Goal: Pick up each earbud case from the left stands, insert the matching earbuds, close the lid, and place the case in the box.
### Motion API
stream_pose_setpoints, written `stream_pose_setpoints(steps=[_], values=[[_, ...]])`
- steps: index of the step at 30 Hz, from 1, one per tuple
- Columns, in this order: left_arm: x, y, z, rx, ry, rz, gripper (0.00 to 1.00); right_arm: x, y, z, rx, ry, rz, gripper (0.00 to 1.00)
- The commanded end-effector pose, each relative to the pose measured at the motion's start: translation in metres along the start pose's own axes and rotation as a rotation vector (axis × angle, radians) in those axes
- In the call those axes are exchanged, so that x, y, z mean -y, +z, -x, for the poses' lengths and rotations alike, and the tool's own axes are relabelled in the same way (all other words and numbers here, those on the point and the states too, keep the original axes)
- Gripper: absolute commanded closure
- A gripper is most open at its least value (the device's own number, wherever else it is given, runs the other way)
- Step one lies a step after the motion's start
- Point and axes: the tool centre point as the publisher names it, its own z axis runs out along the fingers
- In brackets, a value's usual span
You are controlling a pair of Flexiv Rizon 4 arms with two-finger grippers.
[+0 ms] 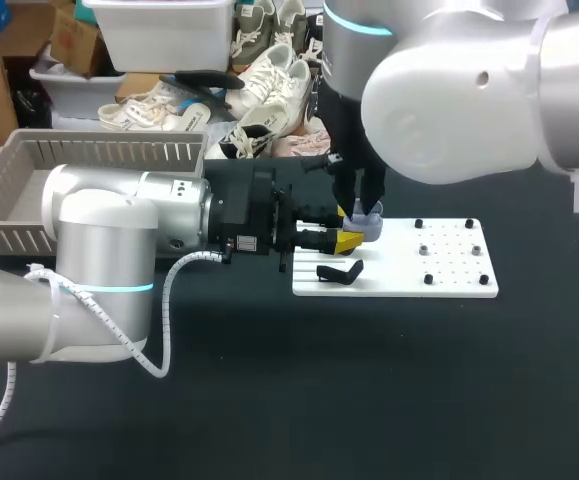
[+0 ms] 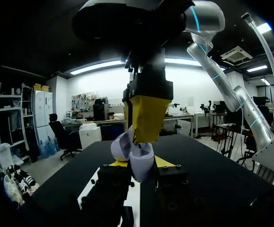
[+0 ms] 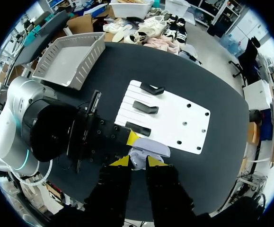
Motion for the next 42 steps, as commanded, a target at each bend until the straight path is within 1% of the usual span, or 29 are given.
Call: stream_pose_setpoints(steps=[1,18,20,21,22,23,28,29,32,34,37,39,42], values=[[0.001,0.001,0.0,0.0,0.001,0.005,1.0,0.0,0.002,0.001,-0.001,0.003,-0.004,1.0],[0.001,0.001,0.0,0.0,0.001,0.005,1.0,-0.001,0.01,-0.001,-0.043,-0.012,-0.027,1.0],[0.001,0.001,0.0,0.0,0.001,0.005,1.0,-0.001,0.011,-0.001,-0.046,-0.013,-0.028,0.85],[0.001,0.001,0.0,0.0,0.001,0.005,1.0,-0.001,0.012,-0.001,-0.046,-0.014,-0.03,0.81],[0.001,0.001,0.0,0.0,0.001,0.005,1.0,-0.001,0.012,-0.001,-0.045,-0.013,-0.029,0.75],[0.001,0.001,0.0,0.0,0.001,0.005,1.0,-0.002,0.011,-0.001,-0.043,-0.012,-0.027,0.65],[0.001,0.001,0.0,0.0,0.001,0.005,1.0,0.0,0.003,-0.006,-0.028,-0.009,-0.026,0.5],[0.001,0.001,0.0,0.0,0.001,0.005,1.0,0.0,0.001,-0.007,-0.022,-0.008,-0.026,0.46],[0.001,0.001,0.0,0.0,0.001,0.005,1.0,0.002,-0.004,-0.01,-0.013,-0.005,-0.021,0.28],[0.001,0.001,0.0,0.0,0.001,0.005,1.0,0.002,-0.009,-0.013,-0.003,-0.005,-0.02,0.22],[0.001,0.001,0.0,0.0,0.001,0.005,1.0,0.007,-0.014,-0.013,0.022,0.014,-0.02,0.19],[0.001,0.001,0.0,0.0,0.001,0.005,1.0,0.016,-0.016,-0.009,0.033,0.052,-0.028,0.18],[0.001,0.001,0.0,0.0,0.001,0.005,1.0,0.03,-0.014,-0.001,0.039,0.124,-0.045,0.09]])
